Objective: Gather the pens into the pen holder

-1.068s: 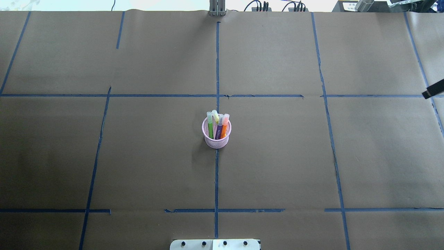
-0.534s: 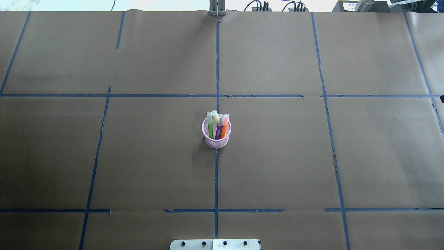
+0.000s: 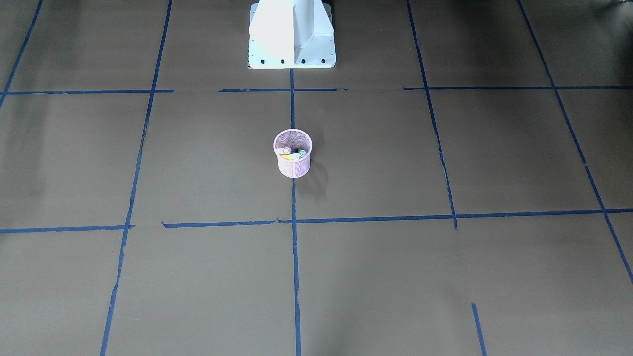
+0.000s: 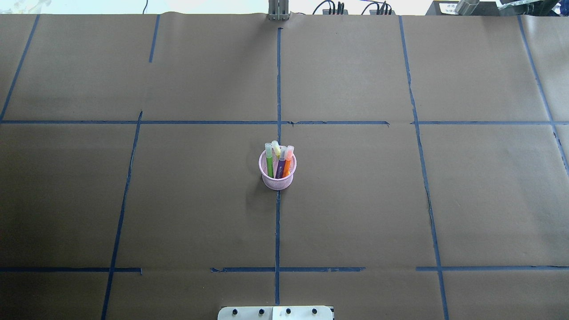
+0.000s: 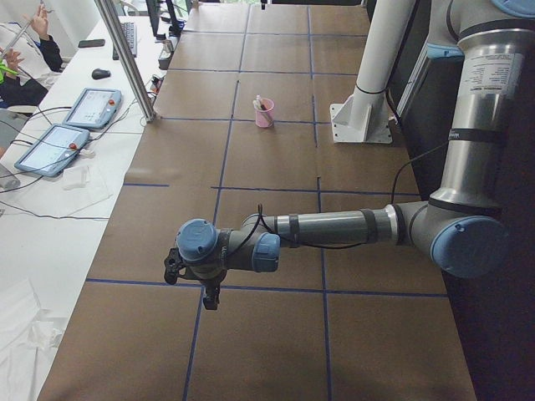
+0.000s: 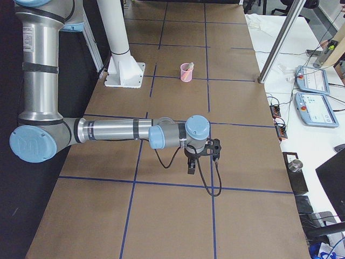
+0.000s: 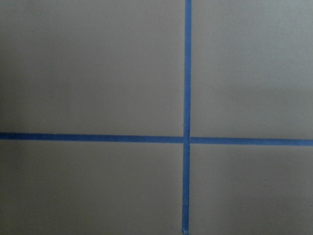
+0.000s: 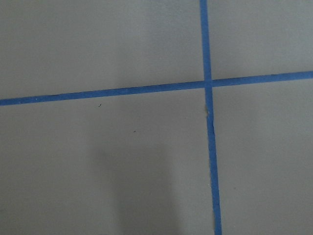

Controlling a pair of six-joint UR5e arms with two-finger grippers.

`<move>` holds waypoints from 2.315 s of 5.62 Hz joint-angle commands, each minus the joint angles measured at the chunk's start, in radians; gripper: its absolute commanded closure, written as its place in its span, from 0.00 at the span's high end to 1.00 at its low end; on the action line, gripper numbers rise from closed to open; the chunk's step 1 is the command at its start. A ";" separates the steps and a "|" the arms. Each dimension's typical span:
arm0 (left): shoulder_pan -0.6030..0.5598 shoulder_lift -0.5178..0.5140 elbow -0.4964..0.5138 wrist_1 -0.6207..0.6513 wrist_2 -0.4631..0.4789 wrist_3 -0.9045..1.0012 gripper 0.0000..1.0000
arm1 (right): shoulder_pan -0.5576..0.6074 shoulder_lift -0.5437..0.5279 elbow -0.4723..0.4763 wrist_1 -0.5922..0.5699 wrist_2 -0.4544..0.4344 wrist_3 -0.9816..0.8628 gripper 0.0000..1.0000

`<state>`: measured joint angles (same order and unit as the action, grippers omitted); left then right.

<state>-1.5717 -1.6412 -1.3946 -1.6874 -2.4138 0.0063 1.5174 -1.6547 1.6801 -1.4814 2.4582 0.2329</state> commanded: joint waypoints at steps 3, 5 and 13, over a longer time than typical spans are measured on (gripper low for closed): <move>-0.031 0.006 0.000 0.052 0.021 0.063 1.00 | 0.138 -0.014 -0.053 0.001 0.048 -0.096 1.00; -0.031 0.003 -0.038 0.052 0.024 0.063 1.00 | 0.148 -0.017 -0.054 0.001 0.039 -0.096 1.00; -0.028 0.050 -0.126 0.132 0.047 0.066 1.00 | 0.159 -0.019 -0.054 0.001 0.036 -0.095 1.00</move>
<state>-1.5983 -1.5918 -1.5198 -1.5556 -2.3689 0.0713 1.6765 -1.6736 1.6260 -1.4811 2.4950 0.1380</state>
